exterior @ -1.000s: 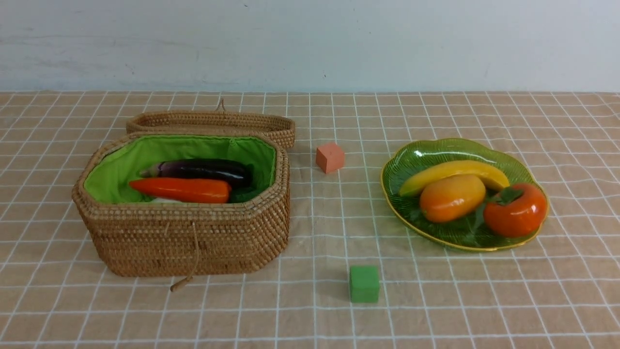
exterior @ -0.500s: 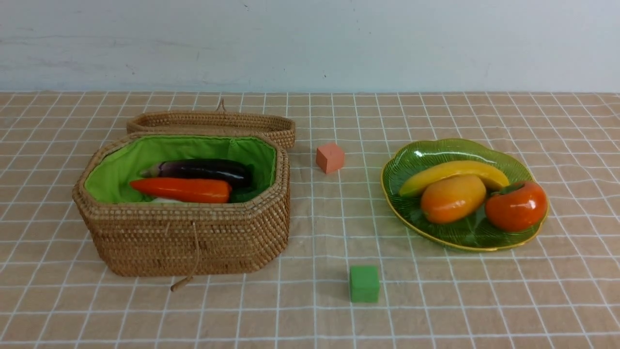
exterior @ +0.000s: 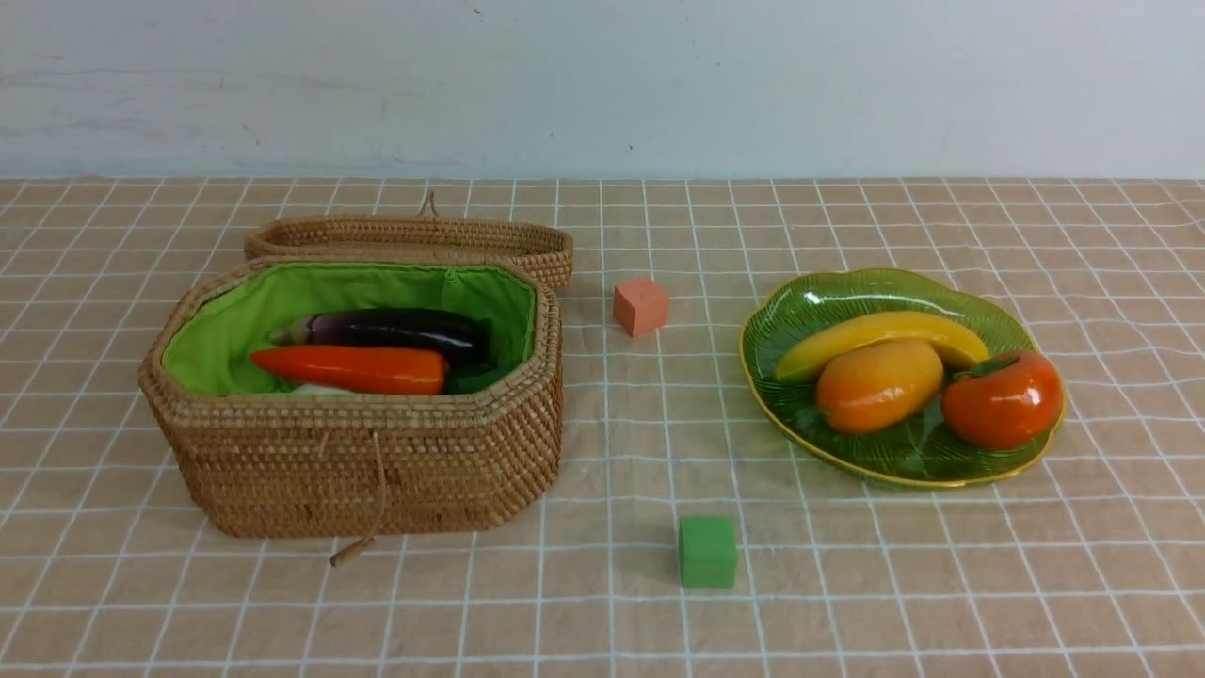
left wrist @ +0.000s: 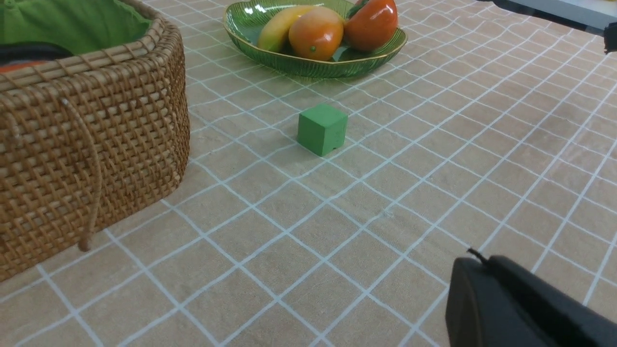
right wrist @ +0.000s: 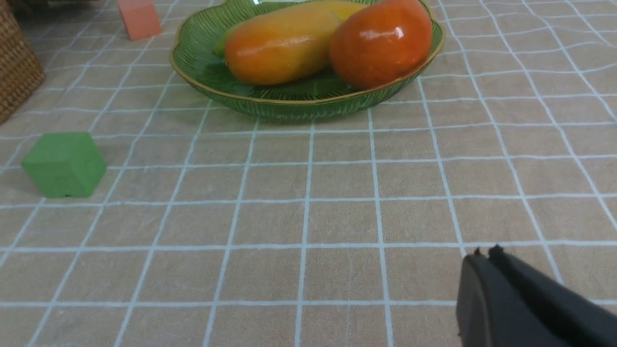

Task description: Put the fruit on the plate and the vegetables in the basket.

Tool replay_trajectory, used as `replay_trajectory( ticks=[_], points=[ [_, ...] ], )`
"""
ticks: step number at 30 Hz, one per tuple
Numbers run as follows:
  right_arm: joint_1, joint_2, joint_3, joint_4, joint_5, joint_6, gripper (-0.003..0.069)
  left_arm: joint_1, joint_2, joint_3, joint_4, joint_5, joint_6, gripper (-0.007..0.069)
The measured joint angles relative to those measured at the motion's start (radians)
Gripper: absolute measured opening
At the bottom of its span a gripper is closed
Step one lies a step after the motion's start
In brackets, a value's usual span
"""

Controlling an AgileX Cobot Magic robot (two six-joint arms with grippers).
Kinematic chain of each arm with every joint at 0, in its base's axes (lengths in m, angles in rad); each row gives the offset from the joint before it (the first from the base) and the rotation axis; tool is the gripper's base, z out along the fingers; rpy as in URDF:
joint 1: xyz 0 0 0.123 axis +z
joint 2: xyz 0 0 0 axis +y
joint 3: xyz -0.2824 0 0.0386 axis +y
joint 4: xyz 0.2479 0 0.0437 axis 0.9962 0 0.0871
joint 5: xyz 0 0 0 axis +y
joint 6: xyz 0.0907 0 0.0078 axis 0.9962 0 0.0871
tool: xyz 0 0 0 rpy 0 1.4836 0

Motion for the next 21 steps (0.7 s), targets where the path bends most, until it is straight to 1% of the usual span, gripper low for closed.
replay_trajectory(
  ticks=[19,21],
  points=[
    [0.000,0.000,0.000,0.005,0.000,0.000,-0.0007,0.000,0.000,0.000,0.000,0.003,0.000,-0.0010],
    [0.000,0.000,0.000,0.005,0.000,0.000,-0.0006,0.000,0.000,0.002,0.022,-0.007,0.000,-0.0010]
  ],
)
